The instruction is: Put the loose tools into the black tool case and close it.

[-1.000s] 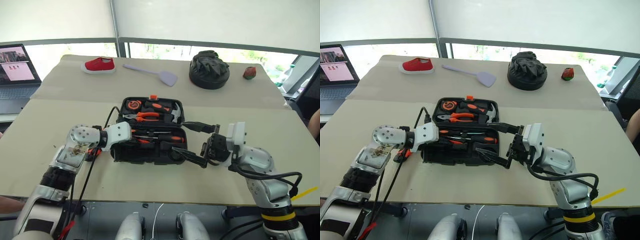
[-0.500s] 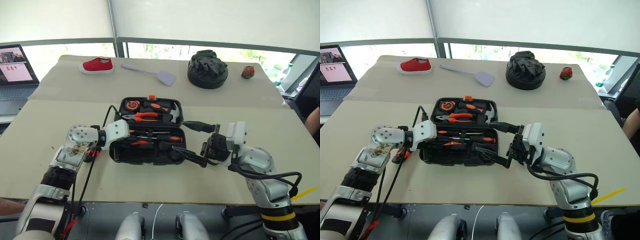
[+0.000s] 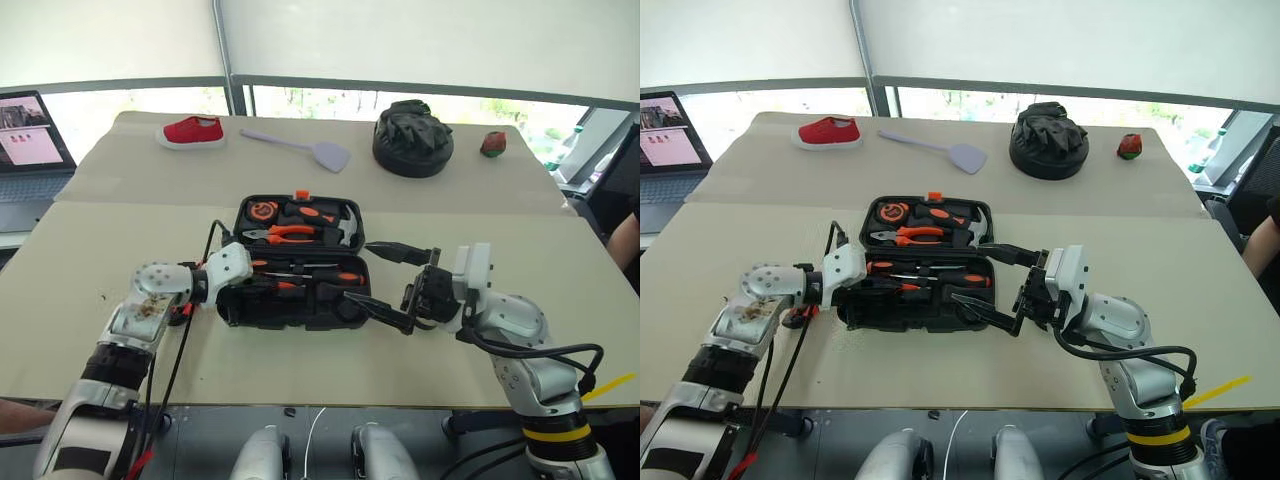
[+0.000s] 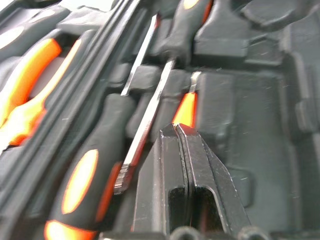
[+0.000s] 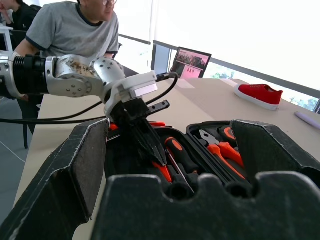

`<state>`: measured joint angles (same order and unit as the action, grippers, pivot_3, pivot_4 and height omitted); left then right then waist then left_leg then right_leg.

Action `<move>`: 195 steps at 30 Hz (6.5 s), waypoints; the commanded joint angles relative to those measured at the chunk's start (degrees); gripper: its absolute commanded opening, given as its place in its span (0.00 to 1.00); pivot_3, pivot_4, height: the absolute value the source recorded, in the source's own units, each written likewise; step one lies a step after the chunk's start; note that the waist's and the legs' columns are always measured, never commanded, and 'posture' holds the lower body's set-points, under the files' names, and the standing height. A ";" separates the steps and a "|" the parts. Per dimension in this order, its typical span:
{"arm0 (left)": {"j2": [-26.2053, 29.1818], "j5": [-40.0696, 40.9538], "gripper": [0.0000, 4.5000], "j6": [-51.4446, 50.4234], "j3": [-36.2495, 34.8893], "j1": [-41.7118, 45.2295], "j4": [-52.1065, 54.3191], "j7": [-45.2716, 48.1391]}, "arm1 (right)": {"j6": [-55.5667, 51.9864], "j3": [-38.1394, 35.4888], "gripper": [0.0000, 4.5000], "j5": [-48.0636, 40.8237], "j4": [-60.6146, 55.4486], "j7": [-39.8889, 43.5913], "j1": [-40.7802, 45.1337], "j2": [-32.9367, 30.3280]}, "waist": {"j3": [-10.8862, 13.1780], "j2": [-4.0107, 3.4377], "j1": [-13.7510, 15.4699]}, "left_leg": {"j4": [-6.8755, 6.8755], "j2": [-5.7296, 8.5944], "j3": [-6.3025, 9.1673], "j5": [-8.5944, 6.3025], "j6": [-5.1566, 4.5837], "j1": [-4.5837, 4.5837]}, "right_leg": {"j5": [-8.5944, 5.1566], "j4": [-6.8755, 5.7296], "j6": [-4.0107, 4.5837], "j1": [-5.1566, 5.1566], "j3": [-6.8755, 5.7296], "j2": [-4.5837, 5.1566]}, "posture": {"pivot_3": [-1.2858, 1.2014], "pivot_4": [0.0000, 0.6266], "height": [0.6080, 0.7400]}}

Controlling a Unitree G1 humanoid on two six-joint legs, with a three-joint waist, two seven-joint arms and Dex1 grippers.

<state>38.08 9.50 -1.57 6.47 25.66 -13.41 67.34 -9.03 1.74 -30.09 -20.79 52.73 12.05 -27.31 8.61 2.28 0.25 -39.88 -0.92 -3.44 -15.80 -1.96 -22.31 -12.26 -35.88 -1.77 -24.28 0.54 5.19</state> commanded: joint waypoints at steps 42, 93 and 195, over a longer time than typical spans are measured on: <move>6.32 15.21 0.99 -43.69 -18.63 -17.73 20.82 -34.92 | 9.59 -0.42 1.00 0.25 6.26 10.74 -0.23 -0.43 | 0.09 -0.08 -0.74 | 0.25 -0.01 -0.01 -0.12 0.22 0.25 | -0.01 0.01 0.09 0.03 0.00 0.14 | 0.52 0.24 1.00; 6.92 -7.28 0.37 -6.81 13.24 9.49 9.71 11.15 | 4.52 -4.47 1.00 -1.17 -0.72 8.70 -7.06 -8.93 | 0.19 -0.13 0.08 | -0.01 0.06 -0.13 -0.17 0.08 -0.02 | -0.03 0.15 0.00 -0.01 0.08 -0.13 | 0.52 0.24 1.00; -2.10 28.92 1.00 -6.71 -13.41 -23.30 33.65 5.15 | -15.63 11.60 0.24 23.89 8.69 8.58 3.60 -30.52 | -0.55 -0.78 0.06 | 0.02 0.06 -0.18 -0.37 -0.26 -0.03 | -0.17 0.64 -0.27 0.11 0.25 0.03 | 0.52 0.24 1.00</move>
<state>35.79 38.30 -8.93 -6.54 2.49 19.28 72.65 -26.13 12.74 -7.85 -12.17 60.61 14.16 -57.88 8.06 1.50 0.31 -39.85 -0.86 -3.61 -16.17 -2.22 -22.32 -12.43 -35.24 -2.03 -24.14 0.78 5.21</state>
